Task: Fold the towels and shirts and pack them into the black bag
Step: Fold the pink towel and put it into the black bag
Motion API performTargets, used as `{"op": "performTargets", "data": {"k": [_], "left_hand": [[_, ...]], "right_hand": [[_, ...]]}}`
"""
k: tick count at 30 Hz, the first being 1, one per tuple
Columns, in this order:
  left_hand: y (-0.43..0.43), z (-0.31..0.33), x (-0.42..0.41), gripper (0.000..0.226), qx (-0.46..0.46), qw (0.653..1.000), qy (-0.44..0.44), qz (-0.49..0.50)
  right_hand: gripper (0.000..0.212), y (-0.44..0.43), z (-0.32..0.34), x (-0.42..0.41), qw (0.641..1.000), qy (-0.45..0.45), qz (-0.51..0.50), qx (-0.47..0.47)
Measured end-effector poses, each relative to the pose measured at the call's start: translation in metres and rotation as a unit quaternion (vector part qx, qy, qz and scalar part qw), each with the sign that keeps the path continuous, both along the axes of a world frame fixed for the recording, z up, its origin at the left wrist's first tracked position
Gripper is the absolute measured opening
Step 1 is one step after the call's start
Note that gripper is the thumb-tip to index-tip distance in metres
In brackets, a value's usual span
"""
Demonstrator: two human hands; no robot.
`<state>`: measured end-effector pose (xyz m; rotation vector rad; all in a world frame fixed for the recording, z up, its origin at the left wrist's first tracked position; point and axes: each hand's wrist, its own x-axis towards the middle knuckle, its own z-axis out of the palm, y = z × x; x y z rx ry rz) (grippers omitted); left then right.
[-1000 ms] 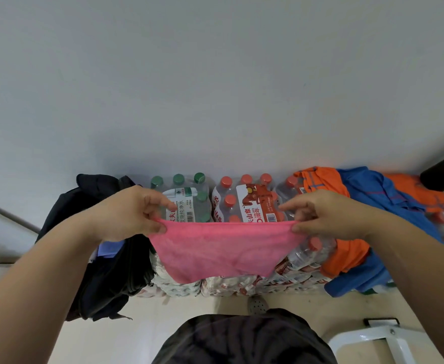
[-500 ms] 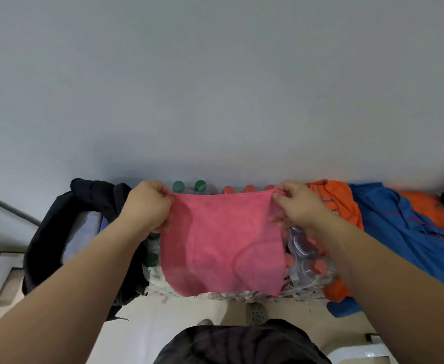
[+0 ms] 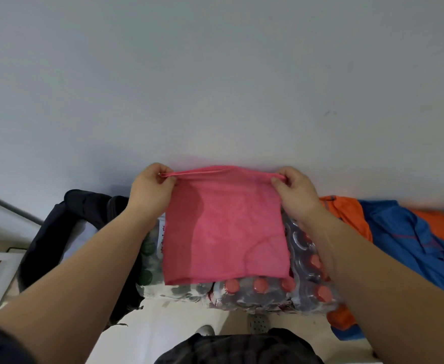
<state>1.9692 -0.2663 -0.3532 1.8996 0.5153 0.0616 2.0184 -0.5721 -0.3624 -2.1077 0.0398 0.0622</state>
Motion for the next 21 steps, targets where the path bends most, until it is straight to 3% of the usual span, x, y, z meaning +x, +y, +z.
{"op": "performTargets", "data": {"k": [6, 11, 17, 21], "left_hand": [[-0.004, 0.010, -0.039, 0.017, -0.022, 0.999, 0.015, 0.031], [-0.021, -0.001, -0.105, 0.008, -0.035, 0.998, 0.050, 0.015], [-0.037, -0.030, -0.145, 0.013, 0.146, 0.986, 0.067, -0.035], [-0.033, -0.047, -0.153, 0.011, 0.264, 0.958, 0.049, -0.101]], "right_hand": [[0.018, -0.021, 0.014, -0.032, 0.998, -0.013, 0.061, 0.017], [0.020, -0.048, -0.002, -0.074, 0.991, 0.005, 0.113, -0.076], [0.005, -0.061, -0.033, -0.102, 0.956, -0.069, 0.208, -0.194], [0.015, -0.063, -0.045, -0.104, 0.922, -0.096, 0.239, -0.288]]}}
